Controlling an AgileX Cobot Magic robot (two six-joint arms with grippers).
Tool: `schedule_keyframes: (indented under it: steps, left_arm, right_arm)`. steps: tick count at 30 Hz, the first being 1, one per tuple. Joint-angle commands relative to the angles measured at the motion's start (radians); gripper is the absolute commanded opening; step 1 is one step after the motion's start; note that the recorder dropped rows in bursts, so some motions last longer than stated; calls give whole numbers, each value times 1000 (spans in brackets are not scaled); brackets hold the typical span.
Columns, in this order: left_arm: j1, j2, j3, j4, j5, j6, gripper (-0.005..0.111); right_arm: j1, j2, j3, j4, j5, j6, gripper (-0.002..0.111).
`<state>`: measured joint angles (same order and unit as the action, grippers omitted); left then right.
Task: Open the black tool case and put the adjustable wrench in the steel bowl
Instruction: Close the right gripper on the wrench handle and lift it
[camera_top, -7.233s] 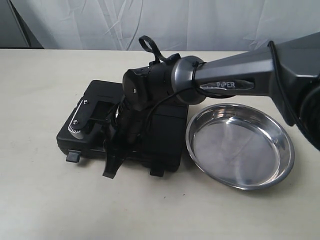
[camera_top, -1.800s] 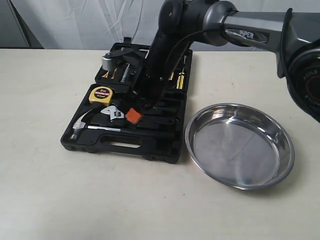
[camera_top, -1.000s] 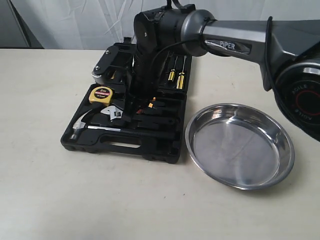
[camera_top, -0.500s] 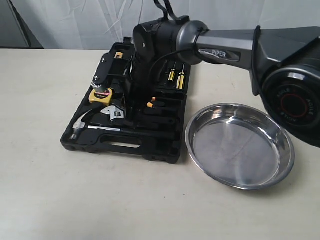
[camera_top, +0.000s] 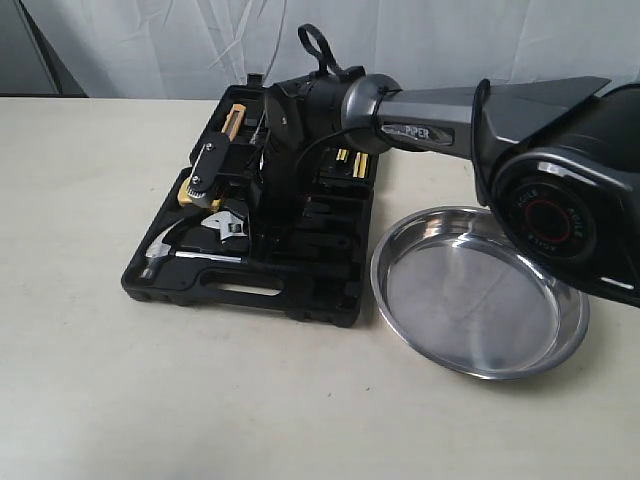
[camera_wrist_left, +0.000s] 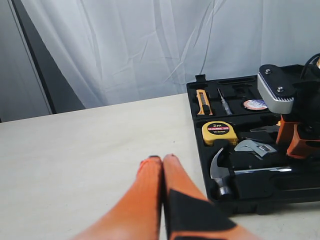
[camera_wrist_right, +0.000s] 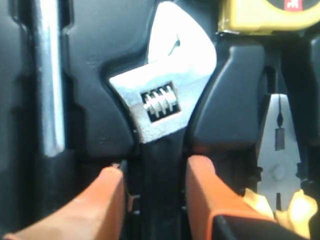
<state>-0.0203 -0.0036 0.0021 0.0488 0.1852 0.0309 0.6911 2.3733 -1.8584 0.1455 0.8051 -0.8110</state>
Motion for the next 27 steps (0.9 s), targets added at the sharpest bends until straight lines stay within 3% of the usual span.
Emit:
schedule_keyframes:
  steps: [1, 6, 27]
  left_arm:
    - [-1, 4, -2, -2, -3, -1, 0]
    - [-1, 4, -2, -2, -3, -1, 0]
    - [-1, 4, -2, -2, -6, -1, 0]
  right_arm:
    - [0, 26, -2, -4, -26, -4, 34]
    - [0, 26, -2, -4, -31, -4, -1]
    - [0, -102, -2, 48, -73, 0, -1]
